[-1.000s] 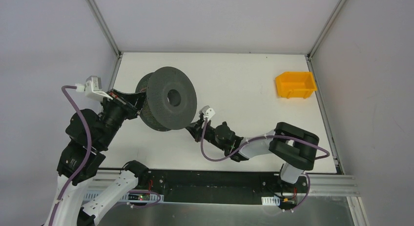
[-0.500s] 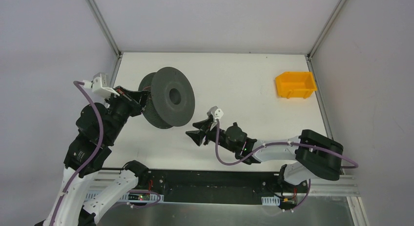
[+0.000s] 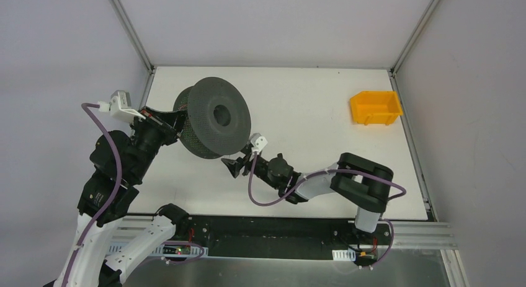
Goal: Wrap the cables
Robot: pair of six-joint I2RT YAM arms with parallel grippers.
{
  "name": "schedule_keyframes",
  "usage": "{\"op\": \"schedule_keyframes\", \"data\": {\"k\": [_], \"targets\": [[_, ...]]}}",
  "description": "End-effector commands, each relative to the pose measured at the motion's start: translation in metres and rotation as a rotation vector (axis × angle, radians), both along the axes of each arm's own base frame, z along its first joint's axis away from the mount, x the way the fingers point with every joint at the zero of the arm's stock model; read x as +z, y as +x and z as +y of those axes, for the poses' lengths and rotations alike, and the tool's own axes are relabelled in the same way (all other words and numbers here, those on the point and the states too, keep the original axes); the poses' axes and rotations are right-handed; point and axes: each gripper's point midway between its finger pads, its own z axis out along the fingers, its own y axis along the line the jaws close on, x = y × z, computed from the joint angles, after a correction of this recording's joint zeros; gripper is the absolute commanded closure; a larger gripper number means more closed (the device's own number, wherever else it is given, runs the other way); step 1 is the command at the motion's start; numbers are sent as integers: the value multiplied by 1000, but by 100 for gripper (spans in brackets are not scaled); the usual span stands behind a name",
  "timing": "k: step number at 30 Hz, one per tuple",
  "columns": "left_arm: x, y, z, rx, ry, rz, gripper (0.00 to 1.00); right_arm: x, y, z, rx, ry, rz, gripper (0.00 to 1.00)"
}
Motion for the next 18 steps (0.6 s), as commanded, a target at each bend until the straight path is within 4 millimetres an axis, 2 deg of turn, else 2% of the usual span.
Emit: {"op": "schedule_keyframes", "data": {"k": [1,2,3,5,7,9,11,14,18], "targets": [[52,-8,0,-17,-153,-143,100,38,13,31,-45,149,-56,31],[52,-8,-1,-17,-151,-143,100,37,20,33,-82,161,-42,36],[53,-8,0,-16,-145,-145,100,36,24,33,-108,176,-18,48],[55,-8,3,-2,-124,-157,100,30,26,27,-138,202,37,79],[53,-7,8,21,-94,-164,100,24,17,20,-113,235,114,93],[49,-6,11,40,-74,-164,100,23,2,14,-51,269,190,99],[42,-2,12,50,-46,-153,100,27,-19,10,39,313,284,100],[31,5,9,53,5,-133,100,47,-49,11,168,313,396,100],[18,18,5,50,112,-110,100,34,-72,11,136,39,388,100]]}}
